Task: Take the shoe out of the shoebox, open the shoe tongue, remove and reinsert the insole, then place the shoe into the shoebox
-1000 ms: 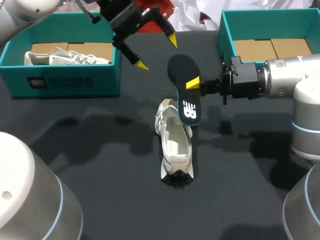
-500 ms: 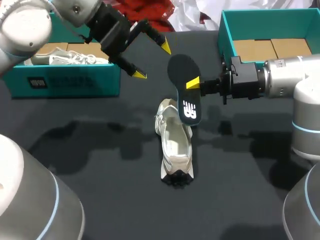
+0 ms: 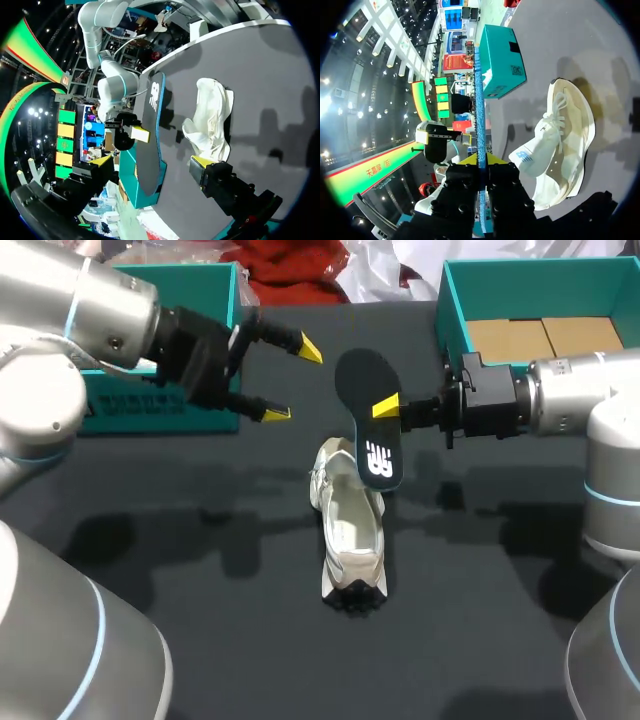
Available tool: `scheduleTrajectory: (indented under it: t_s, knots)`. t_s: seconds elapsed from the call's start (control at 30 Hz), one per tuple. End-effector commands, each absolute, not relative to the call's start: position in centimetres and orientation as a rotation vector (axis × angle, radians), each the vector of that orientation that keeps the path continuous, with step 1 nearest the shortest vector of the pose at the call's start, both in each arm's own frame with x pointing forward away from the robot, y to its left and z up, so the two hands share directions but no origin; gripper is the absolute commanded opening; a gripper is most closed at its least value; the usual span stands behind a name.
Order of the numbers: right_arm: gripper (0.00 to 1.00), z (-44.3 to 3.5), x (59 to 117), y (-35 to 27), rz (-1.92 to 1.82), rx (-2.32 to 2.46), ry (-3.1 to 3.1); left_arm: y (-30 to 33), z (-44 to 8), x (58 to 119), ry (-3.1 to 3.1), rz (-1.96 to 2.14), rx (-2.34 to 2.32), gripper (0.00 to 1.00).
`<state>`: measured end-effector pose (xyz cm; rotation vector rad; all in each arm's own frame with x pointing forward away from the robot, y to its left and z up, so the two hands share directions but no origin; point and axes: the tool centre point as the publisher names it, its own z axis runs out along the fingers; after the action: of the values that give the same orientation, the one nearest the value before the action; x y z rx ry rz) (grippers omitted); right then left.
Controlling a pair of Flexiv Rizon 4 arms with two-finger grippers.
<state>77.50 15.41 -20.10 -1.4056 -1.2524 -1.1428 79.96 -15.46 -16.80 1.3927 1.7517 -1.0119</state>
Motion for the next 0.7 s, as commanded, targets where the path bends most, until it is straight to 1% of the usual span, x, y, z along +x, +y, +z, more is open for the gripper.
scheduleTrajectory:
  t_s: [0.03,0.13,0.53,0.7]
  knots:
    - [0.00,-20.1,77.4,15.5,-1.144,-1.409,-1.252,-16.1,-18.0,79.2,1.639,-1.049,1.254,1.00]
    - [0.00,-20.1,77.4,15.5,-1.144,-1.409,-1.252,-15.9,-18.3,79.4,1.555,-1.003,1.227,1.00]
    - [0.00,-20.1,77.4,15.5,-1.144,-1.409,-1.252,-15.5,-18.2,80.0,1.561,-1.024,1.248,1.00]
    - [0.00,-20.1,77.4,15.5,-1.144,-1.409,-1.252,-16.5,-19.3,79.8,1.529,-1.033,1.168,1.00]
